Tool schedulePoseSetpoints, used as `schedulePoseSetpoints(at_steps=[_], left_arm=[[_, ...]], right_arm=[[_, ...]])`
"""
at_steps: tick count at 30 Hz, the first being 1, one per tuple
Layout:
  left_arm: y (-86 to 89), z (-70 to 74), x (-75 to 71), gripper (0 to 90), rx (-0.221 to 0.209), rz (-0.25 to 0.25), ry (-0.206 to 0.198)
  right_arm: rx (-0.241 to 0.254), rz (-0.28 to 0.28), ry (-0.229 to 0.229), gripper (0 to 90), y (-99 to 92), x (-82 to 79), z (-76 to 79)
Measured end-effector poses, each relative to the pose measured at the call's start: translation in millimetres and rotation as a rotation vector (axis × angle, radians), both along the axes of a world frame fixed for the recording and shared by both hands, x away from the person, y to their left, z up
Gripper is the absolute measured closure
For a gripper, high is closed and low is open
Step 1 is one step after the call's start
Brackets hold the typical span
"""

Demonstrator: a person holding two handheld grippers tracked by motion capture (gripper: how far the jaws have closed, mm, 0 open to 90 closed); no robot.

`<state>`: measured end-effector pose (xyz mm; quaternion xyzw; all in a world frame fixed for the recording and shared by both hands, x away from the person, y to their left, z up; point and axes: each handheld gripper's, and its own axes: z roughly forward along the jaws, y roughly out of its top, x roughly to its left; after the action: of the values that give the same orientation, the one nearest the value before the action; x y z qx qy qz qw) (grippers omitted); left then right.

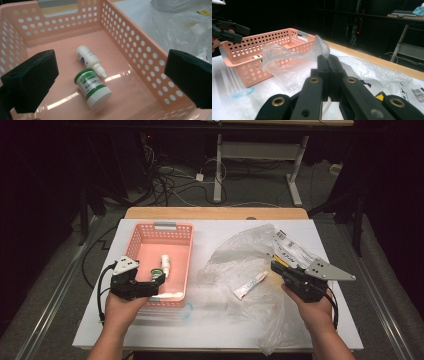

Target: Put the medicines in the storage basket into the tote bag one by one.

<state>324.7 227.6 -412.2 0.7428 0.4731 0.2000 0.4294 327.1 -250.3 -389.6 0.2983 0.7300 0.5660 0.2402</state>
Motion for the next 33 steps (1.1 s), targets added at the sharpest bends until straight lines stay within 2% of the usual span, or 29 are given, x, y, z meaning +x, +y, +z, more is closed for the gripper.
schedulePoseSetpoints(at_steps=[10, 19, 23, 26, 27, 28, 33], left_arm=[[19.7, -6.1, 5.2, 0.0, -0.007, 0.05, 0.036], [13.0, -0.1, 11.0, 0.0, 0.008, 0.04, 0.07], [7.4, 6.6, 18.7, 0.0, 0.036, 0.028, 0.086], [4.7, 8.8, 28.7, 0.9, 0.059, 0.023, 0.127], [2.7, 9.0, 33.5, 2.1, 0.101, 0.033, 0.147], [1.2, 8.8, 37.0, 2.8, 0.119, 0.035, 0.16], [-4.5, 4.1, 54.9, 5.5, 0.146, 0.003, 0.252]], right_arm=[[0.0, 0.0, 0.005, 90.0, 0.7, -0.2, -0.5], [0.0, -0.003, 0.007, 90.0, 0.6, -0.5, -0.6], [-0.001, -0.003, 0.007, 90.0, -0.4, 0.2, -1.1], [0.002, -0.003, 0.01, 90.0, -0.1, 0.3, -0.9], [0.001, -0.002, 0.009, 90.0, -0.1, 0.5, -0.9], [0.001, 0.0, 0.006, 90.0, -0.1, 0.7, -0.8], [0.005, -0.003, 0.01, 90.0, -0.9, 1.2, -1.8]])
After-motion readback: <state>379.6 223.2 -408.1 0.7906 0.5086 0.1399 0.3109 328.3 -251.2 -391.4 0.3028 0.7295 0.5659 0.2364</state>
